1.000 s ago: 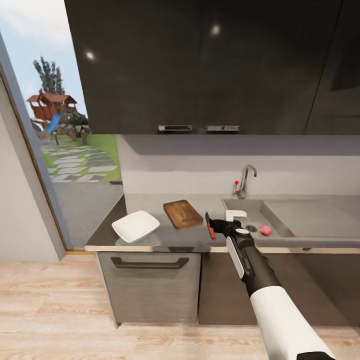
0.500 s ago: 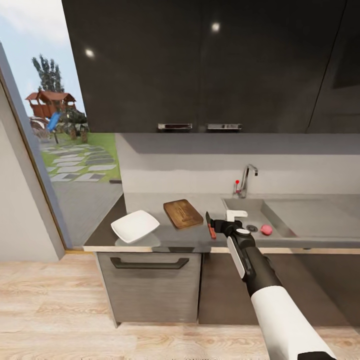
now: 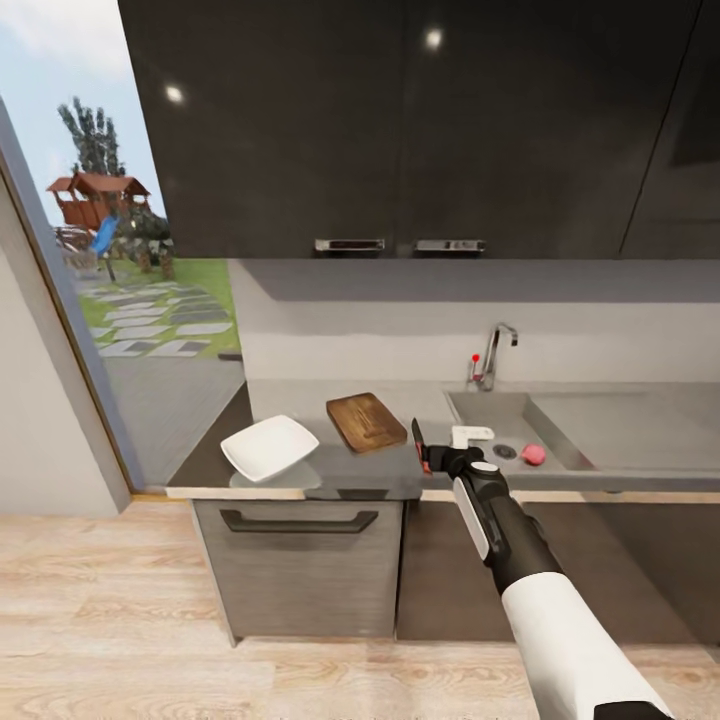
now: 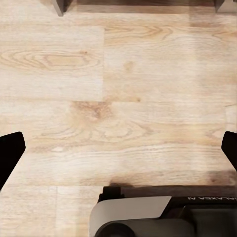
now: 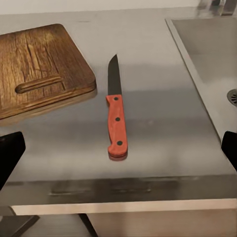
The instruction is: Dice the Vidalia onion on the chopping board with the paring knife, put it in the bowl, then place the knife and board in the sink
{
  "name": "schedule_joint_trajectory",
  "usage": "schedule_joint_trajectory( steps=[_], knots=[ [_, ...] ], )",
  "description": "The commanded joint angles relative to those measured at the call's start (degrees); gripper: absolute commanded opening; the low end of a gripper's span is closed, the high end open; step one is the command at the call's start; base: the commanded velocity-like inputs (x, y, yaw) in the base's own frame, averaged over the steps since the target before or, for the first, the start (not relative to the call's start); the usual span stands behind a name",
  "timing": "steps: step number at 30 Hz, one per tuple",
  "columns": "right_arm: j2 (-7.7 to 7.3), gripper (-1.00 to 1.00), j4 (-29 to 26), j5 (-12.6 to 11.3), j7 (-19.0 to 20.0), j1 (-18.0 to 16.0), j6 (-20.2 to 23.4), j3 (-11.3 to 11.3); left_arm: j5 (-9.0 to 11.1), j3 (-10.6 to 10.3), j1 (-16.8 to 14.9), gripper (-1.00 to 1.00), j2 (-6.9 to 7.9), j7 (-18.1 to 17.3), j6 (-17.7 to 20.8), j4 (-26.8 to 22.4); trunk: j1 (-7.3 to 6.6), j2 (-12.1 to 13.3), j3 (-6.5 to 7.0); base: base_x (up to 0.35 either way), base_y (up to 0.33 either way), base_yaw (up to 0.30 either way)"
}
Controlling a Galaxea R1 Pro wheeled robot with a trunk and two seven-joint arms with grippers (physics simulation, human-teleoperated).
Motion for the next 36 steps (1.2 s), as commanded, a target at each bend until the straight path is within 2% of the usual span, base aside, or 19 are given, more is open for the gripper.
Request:
schedule_joint_trajectory(
  steps=[1,16,25,36],
  knots=[
    [0.02,1.0,-0.06,0.03,-0.23,-0.04,0.33,0.05,0.04,-0.01,-0.01,1.0,0.01,0.01,-0.14,-0.03,0.01,-0.07,-0.16,0.0,0.0,0.0],
    [0.03,1.0,0.04,0.03,-0.23,-0.04,0.33,0.13,0.04,-0.01,-0.01,1.0,0.01,0.01,-0.1,-0.03,0.01,-0.07,-1.36,0.003,0.0,0.0],
    [0.03,1.0,0.07,0.02,-0.23,-0.04,0.33,0.14,0.04,-0.01,-0.01,1.0,0.06,0.01,-0.15,-0.03,0.01,-0.07,-2.07,0.212,0.0,0.0],
    [0.11,1.0,0.39,-0.04,-0.23,-0.04,0.27,0.14,0.04,-0.01,-0.01,1.0,0.09,0.01,-0.16,-0.03,0.01,-0.07,-2.95,0.029,0.0,0.0]
  ],
)
